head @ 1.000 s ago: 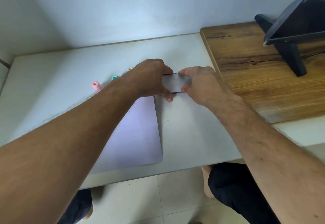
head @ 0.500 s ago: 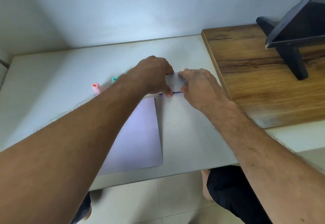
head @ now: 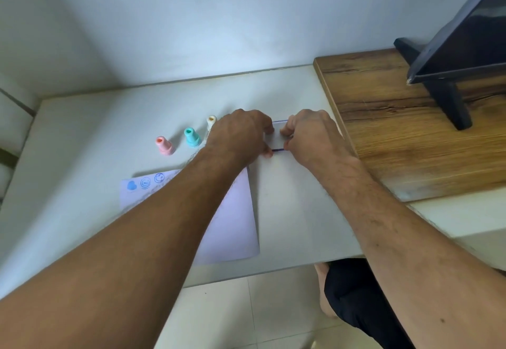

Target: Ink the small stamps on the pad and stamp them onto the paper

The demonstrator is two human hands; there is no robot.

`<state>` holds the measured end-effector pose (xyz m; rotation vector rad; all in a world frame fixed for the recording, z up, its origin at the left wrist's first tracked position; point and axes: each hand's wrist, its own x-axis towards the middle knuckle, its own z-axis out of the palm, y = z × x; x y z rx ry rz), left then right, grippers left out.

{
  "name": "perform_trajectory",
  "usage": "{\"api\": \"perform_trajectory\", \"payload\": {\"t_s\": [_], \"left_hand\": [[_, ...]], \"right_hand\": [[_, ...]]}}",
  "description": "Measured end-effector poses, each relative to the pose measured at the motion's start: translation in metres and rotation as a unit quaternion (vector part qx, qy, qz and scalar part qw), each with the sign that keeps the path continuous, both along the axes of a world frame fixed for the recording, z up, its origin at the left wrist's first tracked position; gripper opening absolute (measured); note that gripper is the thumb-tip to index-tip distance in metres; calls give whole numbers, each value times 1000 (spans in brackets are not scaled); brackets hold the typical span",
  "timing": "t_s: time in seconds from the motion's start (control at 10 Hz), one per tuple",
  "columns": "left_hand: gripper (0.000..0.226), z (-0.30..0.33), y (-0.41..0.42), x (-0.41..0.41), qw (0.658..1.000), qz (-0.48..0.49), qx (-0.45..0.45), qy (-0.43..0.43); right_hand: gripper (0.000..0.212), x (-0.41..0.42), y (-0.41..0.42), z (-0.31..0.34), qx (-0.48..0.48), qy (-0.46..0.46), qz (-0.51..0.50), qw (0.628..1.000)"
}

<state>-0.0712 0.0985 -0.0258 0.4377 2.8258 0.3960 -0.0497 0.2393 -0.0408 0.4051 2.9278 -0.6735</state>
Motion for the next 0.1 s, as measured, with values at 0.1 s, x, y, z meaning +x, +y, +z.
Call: {"api": "perform_trajectory", "payload": {"t_s": [0.1], "left_hand": [[53, 3, -2, 2, 999, -11, 44, 0]], "right_hand": [[30, 5, 3, 8, -30, 18, -6, 999]]}}
